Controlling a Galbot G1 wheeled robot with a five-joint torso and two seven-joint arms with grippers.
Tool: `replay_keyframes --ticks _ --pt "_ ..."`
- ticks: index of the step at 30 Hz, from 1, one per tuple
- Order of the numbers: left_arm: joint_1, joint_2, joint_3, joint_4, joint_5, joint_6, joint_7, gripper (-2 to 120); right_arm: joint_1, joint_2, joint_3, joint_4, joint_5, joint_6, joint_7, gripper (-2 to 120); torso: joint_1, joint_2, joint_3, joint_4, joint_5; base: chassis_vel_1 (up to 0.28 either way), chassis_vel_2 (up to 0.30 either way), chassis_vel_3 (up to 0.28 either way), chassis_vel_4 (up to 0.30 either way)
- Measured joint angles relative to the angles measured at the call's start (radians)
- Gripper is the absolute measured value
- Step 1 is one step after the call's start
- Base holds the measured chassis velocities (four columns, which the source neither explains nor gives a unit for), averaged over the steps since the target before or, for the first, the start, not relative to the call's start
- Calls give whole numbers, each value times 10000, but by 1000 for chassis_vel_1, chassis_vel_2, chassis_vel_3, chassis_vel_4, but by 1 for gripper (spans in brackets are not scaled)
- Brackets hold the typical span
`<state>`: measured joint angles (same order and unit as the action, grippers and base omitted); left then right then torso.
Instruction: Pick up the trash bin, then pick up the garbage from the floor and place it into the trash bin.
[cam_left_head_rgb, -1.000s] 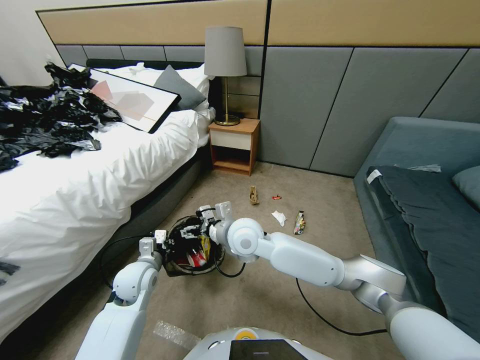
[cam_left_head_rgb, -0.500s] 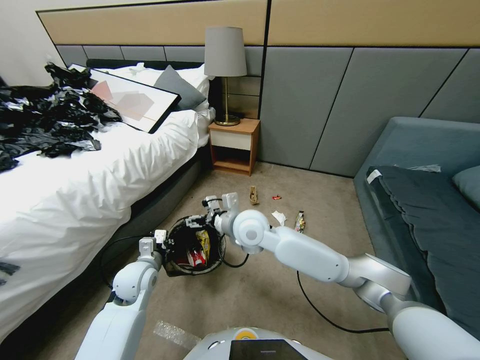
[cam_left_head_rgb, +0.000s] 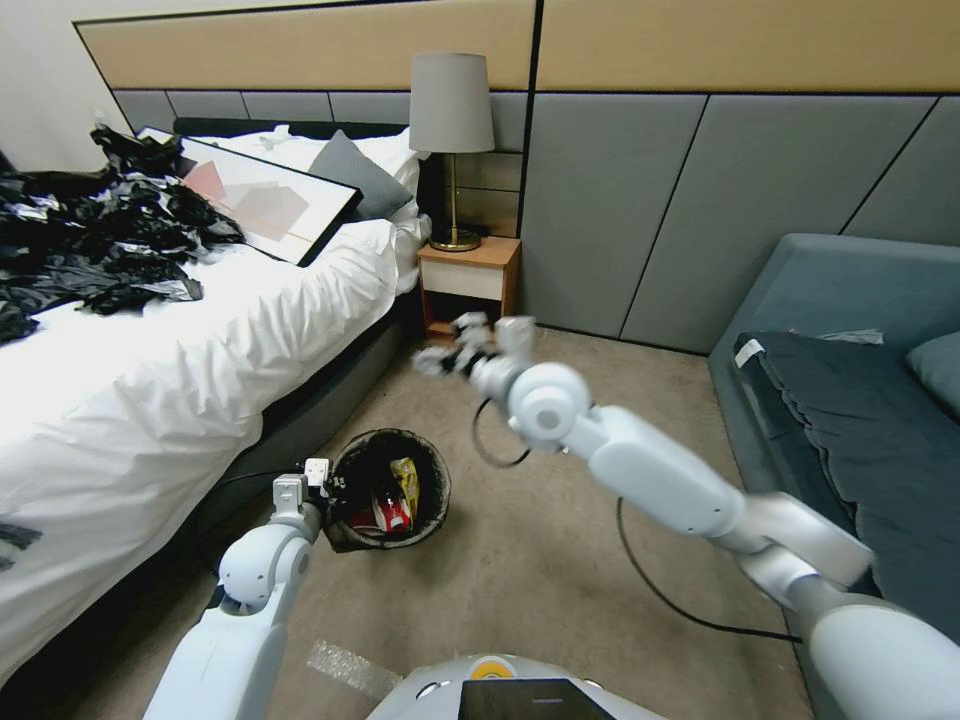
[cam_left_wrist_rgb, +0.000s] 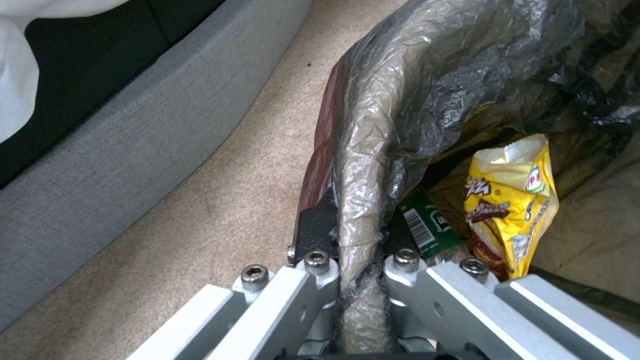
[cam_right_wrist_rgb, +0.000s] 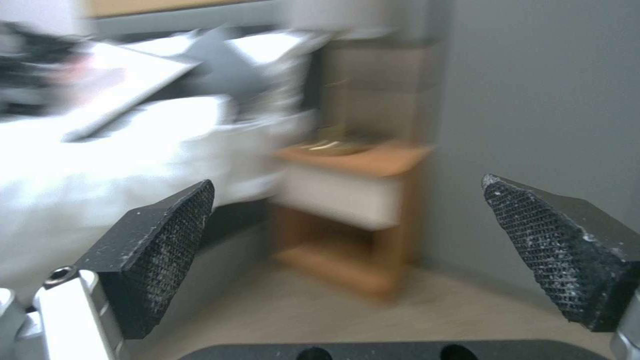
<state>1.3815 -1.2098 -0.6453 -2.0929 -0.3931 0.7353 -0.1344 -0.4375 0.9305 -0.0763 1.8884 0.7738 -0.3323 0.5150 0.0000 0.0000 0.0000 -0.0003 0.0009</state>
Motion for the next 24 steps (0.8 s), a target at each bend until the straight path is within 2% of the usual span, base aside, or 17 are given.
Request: replay_keyframes --ticks 1,2,3,4,5,6,8,9,10,11,12,13,14,15,18,24 --pt "27 -12 -2 -39 -4 0 -2 0 -593 -56 723 -12 -705 155 -205 100 0 0 -1 1 -2 0 0 0 0" --pt "27 -12 -2 -39 -4 0 -2 0 -593 -56 723 -12 -705 155 -205 100 0 0 -1 1 -2 0 0 0 0" --pt "54 -31 -1 -79 -4 0 -2 0 -1237 -67 1500 -23 -1390 305 -389 100 -1 0 -1 3 -7 0 0 0 0" --pt "85 -98 30 -139 -5 0 -29 0 -2718 41 3088 -30 -2564 664 -831 100 -1 0 0 3 -2 0 0 0 0" --pt "94 -156 79 -154 3 0 -57 0 -3970 233 4158 -23 -3290 1004 -1156 100 -1 0 -1 -2 -3 0 0 0 0" --pt "94 -156 79 -154 3 0 -57 0 -3970 233 4158 -23 -3290 1004 -1156 100 -1 0 -1 -2 -3 0 0 0 0" --pt "99 -277 184 -160 59 0 -99 0 -5632 713 5472 -17 -4453 1518 -1535 100 -1 0 -1 -7 2 0 0 0 0" --pt "99 -277 184 -160 59 0 -99 0 -5632 713 5472 -17 -4453 1518 -1535 100 -1 0 -1 -7 2 0 0 0 0" --pt "96 -359 262 -162 117 -17 -112 0 -6618 1226 6217 -75 -5387 2028 -1814 100 -1 1 -1 1 -13 0 0 0 0" --pt "98 -440 333 -174 186 -59 -111 0 -7415 1865 6791 -191 -6110 2552 -2106 100 -1 0 -1 1 -9 0 0 0 0" --pt "98 -440 333 -174 186 -59 -111 0 -7415 1865 6791 -191 -6110 2552 -2106 100 -1 0 -1 1 -9 0 0 0 0" --pt "104 -486 366 -206 223 -81 -110 0 -7998 2423 7192 -278 -6544 2945 -2284 100 0 -1 -1 2 3 0 0 0 0" --pt "124 -535 384 -267 275 -115 -110 0 -8627 3036 7618 -323 -6847 3410 -2437 100 -1 0 -1 2 -2 0 0 0 0" --pt "124 -535 384 -267 275 -115 -110 0 -8627 3036 7618 -323 -6847 3410 -2437 100 -1 0 -1 2 -2 0 0 0 0" --pt "156 -563 397 -360 367 -182 -80 0 -9478 3831 8129 -336 -7256 4109 -2551 100 -1 0 -1 0 -7 0 0 0 0" --pt "152 -522 349 -499 377 -208 -48 0 -9768 4351 8509 -374 -7583 4641 -2647 100 -2 0 -1 3 -14 0 0 0 0"
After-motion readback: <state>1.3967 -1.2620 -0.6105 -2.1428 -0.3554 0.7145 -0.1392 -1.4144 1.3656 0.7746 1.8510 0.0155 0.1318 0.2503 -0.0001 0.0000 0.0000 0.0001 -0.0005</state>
